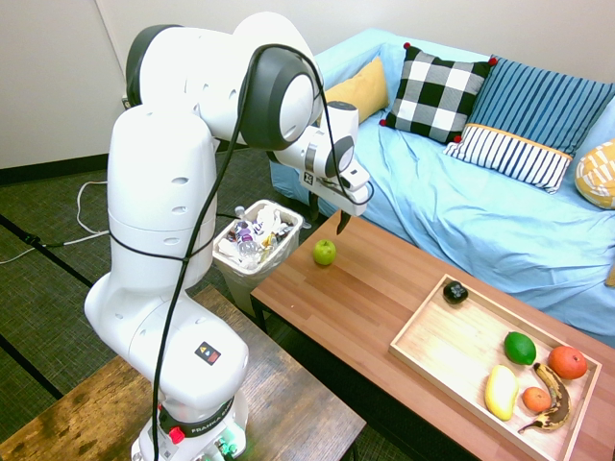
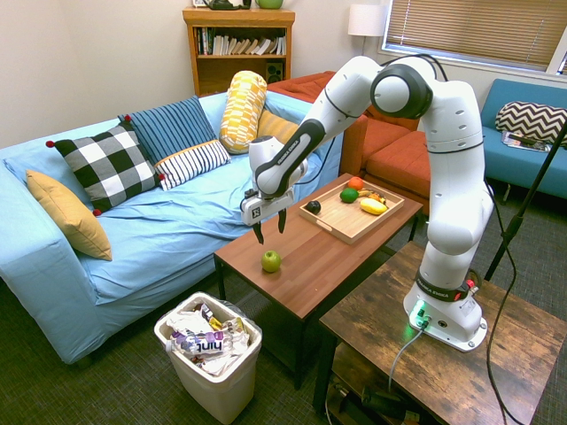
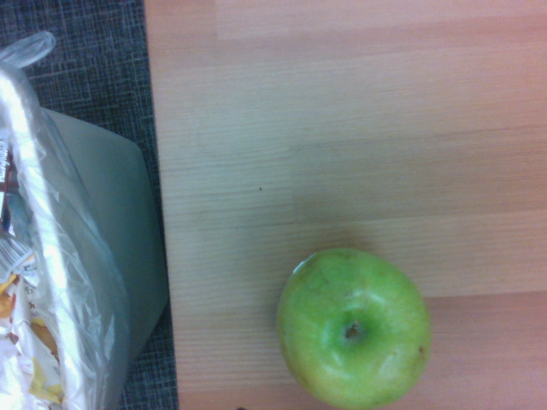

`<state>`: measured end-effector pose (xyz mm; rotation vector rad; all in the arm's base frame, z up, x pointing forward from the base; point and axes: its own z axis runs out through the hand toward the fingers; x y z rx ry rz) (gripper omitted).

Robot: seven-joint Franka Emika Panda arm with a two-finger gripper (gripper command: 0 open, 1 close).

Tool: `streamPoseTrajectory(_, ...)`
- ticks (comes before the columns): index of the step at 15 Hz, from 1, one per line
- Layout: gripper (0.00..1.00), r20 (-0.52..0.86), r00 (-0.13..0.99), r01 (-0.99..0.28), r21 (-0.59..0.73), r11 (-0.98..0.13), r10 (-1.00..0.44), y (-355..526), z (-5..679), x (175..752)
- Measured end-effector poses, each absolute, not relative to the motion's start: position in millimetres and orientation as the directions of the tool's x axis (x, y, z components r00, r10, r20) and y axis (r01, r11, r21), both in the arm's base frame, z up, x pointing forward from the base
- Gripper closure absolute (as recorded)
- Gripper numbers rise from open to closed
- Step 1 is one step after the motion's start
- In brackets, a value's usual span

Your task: Put the apple in the tray

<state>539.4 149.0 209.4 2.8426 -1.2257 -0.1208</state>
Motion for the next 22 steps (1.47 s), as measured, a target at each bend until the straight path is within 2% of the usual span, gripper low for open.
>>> streamPoseTrajectory(12, 0.00, -0.074, 0.655, -0.734, 0.174, -0.657, -0.752, 160, 114, 556)
streamPoseTrajectory(13, 1.00, -0.079, 0.652, -0.735, 0.180, -0.654, -0.754, 160, 111, 557)
streamPoseTrajectory(22, 1.00, -0.092, 0.634, -0.746, 0.191, -0.638, -0.768, 158, 103, 558)
